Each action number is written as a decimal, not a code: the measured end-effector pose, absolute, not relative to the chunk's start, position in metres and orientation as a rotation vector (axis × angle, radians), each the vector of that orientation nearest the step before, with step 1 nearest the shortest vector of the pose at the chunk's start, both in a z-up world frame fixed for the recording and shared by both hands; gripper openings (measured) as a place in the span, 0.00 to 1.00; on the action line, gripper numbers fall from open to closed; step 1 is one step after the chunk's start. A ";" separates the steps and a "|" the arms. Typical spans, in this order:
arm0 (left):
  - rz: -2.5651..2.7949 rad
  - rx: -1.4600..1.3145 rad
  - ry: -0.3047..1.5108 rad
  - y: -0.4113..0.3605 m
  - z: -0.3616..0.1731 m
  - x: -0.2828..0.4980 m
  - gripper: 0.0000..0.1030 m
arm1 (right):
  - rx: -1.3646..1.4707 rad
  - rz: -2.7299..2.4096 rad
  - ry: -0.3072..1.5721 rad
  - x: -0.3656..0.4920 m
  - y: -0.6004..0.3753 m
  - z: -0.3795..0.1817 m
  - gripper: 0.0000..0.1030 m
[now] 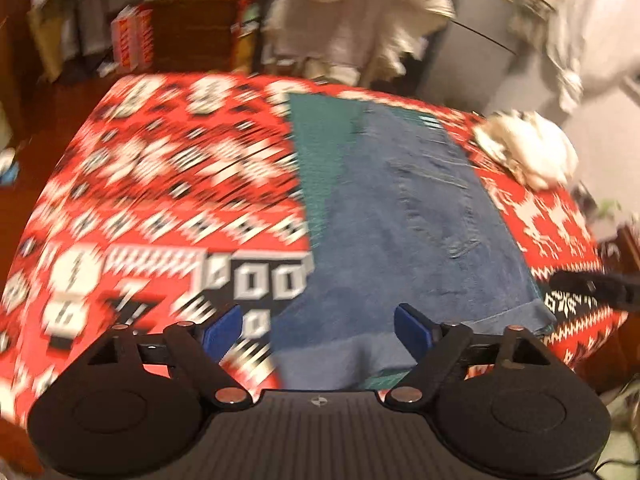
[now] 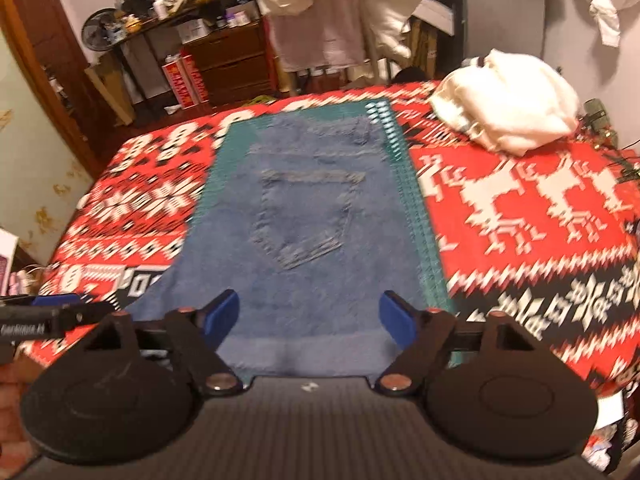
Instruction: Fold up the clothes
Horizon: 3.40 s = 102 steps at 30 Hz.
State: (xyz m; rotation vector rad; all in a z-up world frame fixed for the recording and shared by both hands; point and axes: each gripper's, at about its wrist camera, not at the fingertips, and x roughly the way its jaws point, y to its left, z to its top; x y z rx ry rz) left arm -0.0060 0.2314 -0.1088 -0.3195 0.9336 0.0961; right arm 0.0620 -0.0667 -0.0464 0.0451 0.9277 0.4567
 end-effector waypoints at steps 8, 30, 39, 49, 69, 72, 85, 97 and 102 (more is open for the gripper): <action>0.077 -0.626 1.009 0.281 -0.148 -0.022 0.58 | 0.141 0.552 1.064 0.037 -0.042 -0.067 0.45; -0.116 -0.926 1.012 0.286 -0.155 0.016 0.22 | -0.056 0.773 1.024 0.014 0.063 -0.087 0.43; -0.135 -0.969 1.027 0.289 -0.155 0.023 0.22 | -0.333 0.797 0.841 0.006 0.106 -0.094 0.14; -0.048 -0.796 1.037 0.281 -0.155 -0.005 0.22 | -0.134 0.822 0.935 0.049 0.083 -0.073 0.06; -0.021 -0.648 1.011 0.276 -0.166 -0.020 0.03 | -0.053 0.887 1.061 0.054 0.093 -0.088 0.06; -0.008 -0.668 1.020 0.281 -0.169 -0.022 0.00 | -0.069 0.897 1.102 0.048 0.101 -0.101 0.06; -0.137 -0.615 0.912 0.258 -0.148 -0.019 0.06 | 0.020 0.891 1.107 0.079 0.088 -0.074 0.06; -0.162 -0.719 0.953 0.268 -0.147 -0.007 0.36 | -0.224 0.966 1.040 0.022 0.061 -0.090 0.15; -0.122 -0.740 0.986 0.267 -0.155 -0.002 0.41 | -0.248 0.971 1.021 0.012 0.059 -0.097 0.15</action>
